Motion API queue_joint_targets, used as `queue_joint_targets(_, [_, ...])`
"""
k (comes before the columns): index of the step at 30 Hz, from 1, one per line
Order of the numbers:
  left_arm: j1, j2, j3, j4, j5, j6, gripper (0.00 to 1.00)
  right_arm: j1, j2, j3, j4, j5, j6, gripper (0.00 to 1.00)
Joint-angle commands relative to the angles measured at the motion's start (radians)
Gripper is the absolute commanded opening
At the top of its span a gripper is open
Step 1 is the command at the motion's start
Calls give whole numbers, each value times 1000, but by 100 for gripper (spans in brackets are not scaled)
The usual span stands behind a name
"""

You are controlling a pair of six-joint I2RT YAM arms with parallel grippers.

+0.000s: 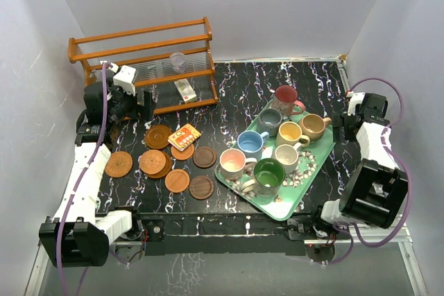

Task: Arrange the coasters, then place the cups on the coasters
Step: Move the tray to the center of the board.

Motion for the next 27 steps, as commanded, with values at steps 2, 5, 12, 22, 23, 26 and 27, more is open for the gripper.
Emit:
queue_joint_targets(2, [-1,-26,-15,35,37,4,99,-14,72,28,156,-47,24,90])
queue_joint_targets(5, [-1,-25,-17,40,42,3,99,-13,123,51,184,-60,31,89])
queue_joint_targets(12, [0,-23,-23,46,47,-2,99,-17,243,106,238,-58,48,85])
queue_joint_targets(22, [0,-13,-28,51,50,-1,99,-20,420,220,273,-53,57,80])
queue_joint_targets(23, [0,-11,-28,51,50,-1,99,-20,441,228,272,-53,57,79])
queue_joint_targets(26, [0,-7,-27,51,45,1,99,-20,468,242,262,-63,53,79])
queue_joint_targets(27, [0,-6,-26,51,45,1,99,-20,474,247,252,-74,52,78])
